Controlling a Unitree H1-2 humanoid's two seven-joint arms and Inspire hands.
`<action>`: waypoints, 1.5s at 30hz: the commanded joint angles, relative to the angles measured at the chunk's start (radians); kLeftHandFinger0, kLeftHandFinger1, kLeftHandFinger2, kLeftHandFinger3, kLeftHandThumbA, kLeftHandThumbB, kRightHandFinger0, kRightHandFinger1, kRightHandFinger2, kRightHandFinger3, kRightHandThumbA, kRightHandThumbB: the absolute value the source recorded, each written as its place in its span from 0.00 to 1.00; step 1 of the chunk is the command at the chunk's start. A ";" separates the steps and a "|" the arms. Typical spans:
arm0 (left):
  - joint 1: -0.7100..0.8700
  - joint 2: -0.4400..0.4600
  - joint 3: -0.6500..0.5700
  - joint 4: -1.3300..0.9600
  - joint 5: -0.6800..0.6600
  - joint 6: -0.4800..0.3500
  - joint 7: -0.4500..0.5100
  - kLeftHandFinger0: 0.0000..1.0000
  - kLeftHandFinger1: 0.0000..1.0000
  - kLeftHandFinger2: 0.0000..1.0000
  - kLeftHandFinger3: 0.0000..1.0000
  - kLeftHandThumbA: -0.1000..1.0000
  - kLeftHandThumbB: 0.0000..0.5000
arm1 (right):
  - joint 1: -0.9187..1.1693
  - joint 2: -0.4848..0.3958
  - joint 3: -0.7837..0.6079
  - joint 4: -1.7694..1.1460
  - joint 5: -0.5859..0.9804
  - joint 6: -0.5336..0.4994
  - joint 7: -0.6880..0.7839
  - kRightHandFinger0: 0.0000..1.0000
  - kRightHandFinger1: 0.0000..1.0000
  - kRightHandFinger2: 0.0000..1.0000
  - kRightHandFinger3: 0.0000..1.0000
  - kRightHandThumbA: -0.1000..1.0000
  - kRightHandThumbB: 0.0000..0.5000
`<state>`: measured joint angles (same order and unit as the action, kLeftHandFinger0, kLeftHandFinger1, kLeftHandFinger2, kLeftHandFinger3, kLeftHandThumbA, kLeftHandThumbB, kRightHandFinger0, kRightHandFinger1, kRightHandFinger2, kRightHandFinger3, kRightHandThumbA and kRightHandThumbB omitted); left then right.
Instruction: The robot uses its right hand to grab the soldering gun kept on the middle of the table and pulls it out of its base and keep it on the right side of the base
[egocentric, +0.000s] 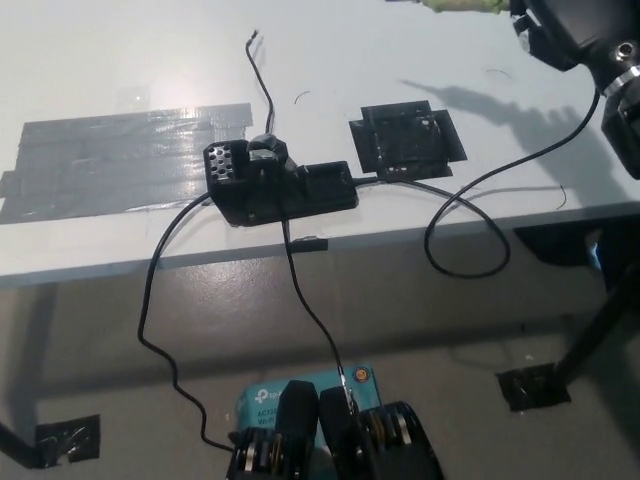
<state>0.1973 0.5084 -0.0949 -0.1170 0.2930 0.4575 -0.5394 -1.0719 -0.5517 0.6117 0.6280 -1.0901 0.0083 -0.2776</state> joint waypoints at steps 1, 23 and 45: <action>0.015 0.005 0.022 -0.022 0.019 0.013 -0.026 1.00 1.00 1.00 1.00 0.58 0.32 | -0.048 -0.030 -0.046 -0.017 0.000 -0.020 -0.055 0.00 0.00 0.23 0.29 0.06 0.75; 0.021 -0.011 0.017 -0.014 0.022 0.013 -0.016 1.00 1.00 1.00 1.00 0.57 0.29 | 0.246 0.139 -0.219 -0.129 0.201 0.184 0.373 0.00 0.07 0.24 0.35 0.00 0.47; 0.021 -0.001 0.015 -0.014 0.016 0.013 -0.017 1.00 1.00 1.00 1.00 0.58 0.30 | 0.250 0.131 -0.209 -0.156 0.220 0.290 0.538 1.00 1.00 1.00 1.00 0.58 0.32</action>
<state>0.2077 0.4872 -0.0899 -0.1165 0.3070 0.4577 -0.5397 -0.7781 -0.3809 0.3977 0.5150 -0.8545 0.2609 0.2165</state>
